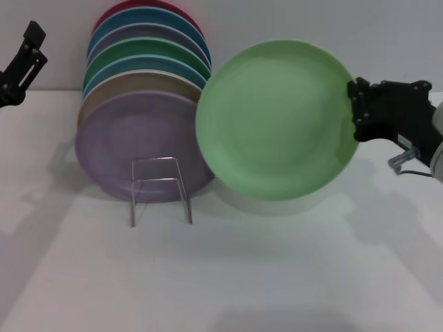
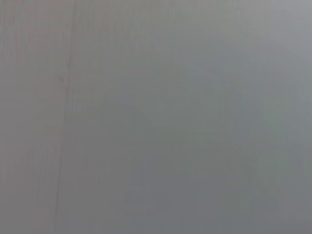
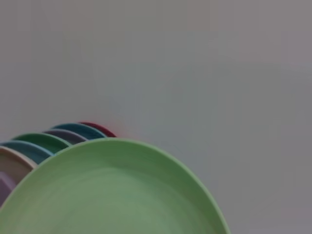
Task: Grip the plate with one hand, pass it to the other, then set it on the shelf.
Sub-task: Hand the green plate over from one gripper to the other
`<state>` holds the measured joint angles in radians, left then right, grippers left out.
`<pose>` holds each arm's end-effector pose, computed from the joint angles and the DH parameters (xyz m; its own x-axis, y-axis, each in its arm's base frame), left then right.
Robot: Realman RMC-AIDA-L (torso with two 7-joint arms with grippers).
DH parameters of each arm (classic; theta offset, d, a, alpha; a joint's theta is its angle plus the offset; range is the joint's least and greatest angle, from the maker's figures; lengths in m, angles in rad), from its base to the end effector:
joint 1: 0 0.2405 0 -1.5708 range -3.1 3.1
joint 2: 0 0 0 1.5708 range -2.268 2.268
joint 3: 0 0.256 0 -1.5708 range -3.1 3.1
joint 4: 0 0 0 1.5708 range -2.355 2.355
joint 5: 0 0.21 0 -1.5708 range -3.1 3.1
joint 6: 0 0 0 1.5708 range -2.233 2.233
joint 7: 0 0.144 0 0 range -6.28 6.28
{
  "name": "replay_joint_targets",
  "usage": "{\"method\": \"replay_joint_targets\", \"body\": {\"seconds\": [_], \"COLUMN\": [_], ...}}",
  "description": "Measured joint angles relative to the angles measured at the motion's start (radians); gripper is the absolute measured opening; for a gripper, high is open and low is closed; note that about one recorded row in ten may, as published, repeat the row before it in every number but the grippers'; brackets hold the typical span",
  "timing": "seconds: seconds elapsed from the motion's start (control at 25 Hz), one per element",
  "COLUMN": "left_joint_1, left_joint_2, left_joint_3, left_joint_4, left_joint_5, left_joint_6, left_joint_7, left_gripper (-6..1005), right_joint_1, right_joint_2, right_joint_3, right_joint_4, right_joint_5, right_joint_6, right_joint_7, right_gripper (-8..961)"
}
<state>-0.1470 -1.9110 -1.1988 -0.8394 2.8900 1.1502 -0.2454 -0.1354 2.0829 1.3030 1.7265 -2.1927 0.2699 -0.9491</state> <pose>-0.2530 0.3180 0.0578 0.5772 -0.3802 0.7227 0.6205 -0.3711 -0.6908 0.1784 0.3061 0.0242 0.8723 -0.1145 -0.4753 -0.4777 -0.4065 -0.7788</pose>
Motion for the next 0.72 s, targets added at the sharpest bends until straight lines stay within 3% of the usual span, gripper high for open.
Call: {"method": "replay_joint_targets", "body": {"seconds": [0.32,0.6,0.72], "left_joint_1": [-0.024,-0.027,-0.025], "left_joint_2": [-0.006,-0.011,-0.012], "left_joint_3": [-0.021,-0.022,-0.022], "left_joint_4": [0.016,0.025,0.025], "left_joint_5": [0.0,0.0,0.0], "left_joint_6": [-0.032,-0.033,-0.032], "left_joint_7": [0.007,0.012,0.012], "left_gripper": [860,860,860], "right_joint_1": [-0.08,-0.09,-0.093], "right_joint_2": [0.004,0.005,0.006], "right_joint_3": [-0.031,-0.033,-0.043], "right_joint_4": [0.01,0.012,0.011], "right_joint_5": [0.459,0.604,0.607], "right_joint_6": [-0.015,0.037,-0.055], "right_joint_7": [-0.476,-0.64,-0.664], "right_gripper": [17,18,18]}}
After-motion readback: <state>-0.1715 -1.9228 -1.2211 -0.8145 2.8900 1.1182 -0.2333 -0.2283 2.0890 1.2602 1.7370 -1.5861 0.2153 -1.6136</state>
